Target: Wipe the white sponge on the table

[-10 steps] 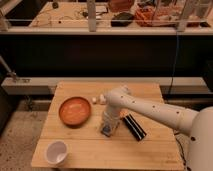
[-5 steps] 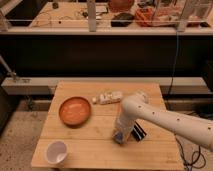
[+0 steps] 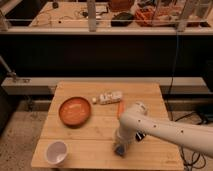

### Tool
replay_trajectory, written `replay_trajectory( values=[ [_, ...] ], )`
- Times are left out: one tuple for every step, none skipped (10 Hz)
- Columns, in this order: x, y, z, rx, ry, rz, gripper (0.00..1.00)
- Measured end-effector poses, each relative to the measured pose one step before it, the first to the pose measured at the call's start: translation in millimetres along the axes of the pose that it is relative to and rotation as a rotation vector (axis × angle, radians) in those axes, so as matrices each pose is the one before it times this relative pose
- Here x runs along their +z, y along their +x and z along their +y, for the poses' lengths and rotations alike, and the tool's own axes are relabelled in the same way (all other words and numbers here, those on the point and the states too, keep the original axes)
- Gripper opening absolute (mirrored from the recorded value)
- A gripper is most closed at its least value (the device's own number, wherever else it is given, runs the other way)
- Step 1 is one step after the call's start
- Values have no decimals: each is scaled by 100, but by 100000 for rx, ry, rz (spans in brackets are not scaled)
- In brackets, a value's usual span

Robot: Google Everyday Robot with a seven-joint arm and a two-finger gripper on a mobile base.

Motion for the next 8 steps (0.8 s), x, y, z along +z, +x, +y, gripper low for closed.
replay_trajectory(
  values=[
    [401,-1221,-974,-3728,-832,-627,0],
    [385,-1551,-1218,-4999,-773,-600,0],
    [209,-1507,-1324,-5474,-508,-739,0],
    [176,-1084,-1513,-5516,-315,-805,0],
    [160,-394,-1269,-3889,-40,-455,0],
    [91,-3,-1201,-2462,300,-120,0],
    [60,554,-1510,-2313,997,160,0],
    [93,773,-1443,-1904,1091,48,0]
  ],
)
